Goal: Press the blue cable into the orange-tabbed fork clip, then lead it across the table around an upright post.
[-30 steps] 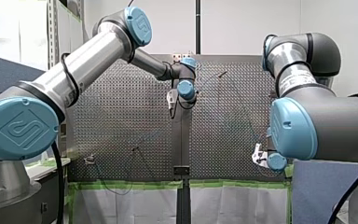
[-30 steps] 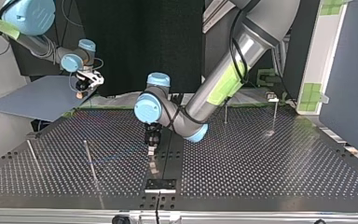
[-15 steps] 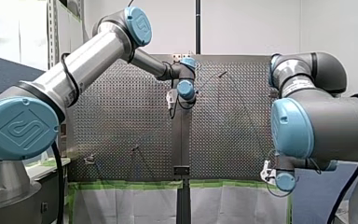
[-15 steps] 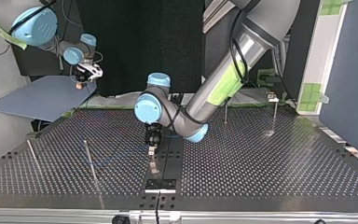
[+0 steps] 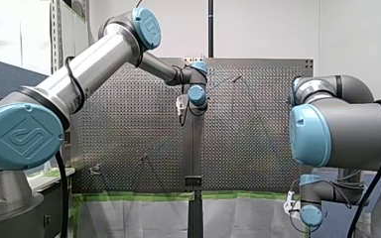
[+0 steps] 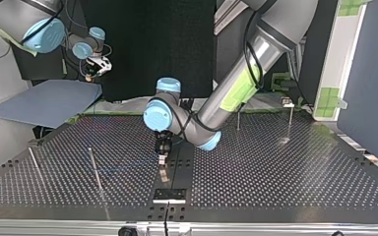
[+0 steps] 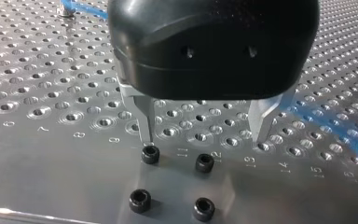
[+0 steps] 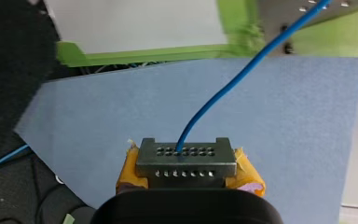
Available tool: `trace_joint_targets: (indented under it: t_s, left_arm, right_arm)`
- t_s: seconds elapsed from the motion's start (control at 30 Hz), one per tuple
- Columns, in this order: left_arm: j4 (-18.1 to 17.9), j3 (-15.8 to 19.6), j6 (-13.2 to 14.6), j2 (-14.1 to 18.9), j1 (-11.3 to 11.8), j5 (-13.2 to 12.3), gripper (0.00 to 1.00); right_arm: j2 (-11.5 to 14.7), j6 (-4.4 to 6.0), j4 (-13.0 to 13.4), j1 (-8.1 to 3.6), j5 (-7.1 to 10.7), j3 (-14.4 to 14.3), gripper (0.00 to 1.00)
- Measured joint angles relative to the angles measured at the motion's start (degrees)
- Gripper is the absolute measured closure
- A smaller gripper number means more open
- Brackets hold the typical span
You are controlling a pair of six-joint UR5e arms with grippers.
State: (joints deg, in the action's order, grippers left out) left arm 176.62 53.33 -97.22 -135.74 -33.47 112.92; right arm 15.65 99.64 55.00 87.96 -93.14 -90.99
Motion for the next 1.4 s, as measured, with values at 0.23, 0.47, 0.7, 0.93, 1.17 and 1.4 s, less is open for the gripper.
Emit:
trace_joint_targets:
  t_s: [0.23, 0.47, 0.7, 0.93, 1.17, 1.4]
  left_arm:
    - [2.6, -0.3, -1.8, 0.0, -0.1, -0.1, 0.00]
    - [4.6, -1.0, -5.4, 0.0, -0.9, -1.3, 0.00]
    - [7.2, -1.4, -8.4, 0.0, -1.2, -1.8, 0.00]
    - [10.9, -1.5, -12.4, 0.1, -1.6, -1.9, 0.00]
    - [14.9, -1.5, -16.5, 0.7, -2.0, -4.3, 0.00]
    - [18.6, -1.2, -20.2, 2.6, -1.1, -7.7, 0.00]
  right_arm:
    - [0.2, -0.26, 1.3, -0.07, 3.74, 0.1, 1.00]
    - [2.6, 3.07, 4.5, -0.39, 8.04, 0.2, 1.00]
    - [2.8, 6.54, 6.6, -0.76, 10.58, 0.2, 1.00]
    - [2.8, 6.93, 5.7, -0.82, 9.79, 0.1, 1.00]
    - [2.9, 6.91, 5.3, -0.71, 9.63, 0.1, 1.00]
    - [2.9, 6.88, 5.3, -0.57, 9.62, 0.1, 1.00]
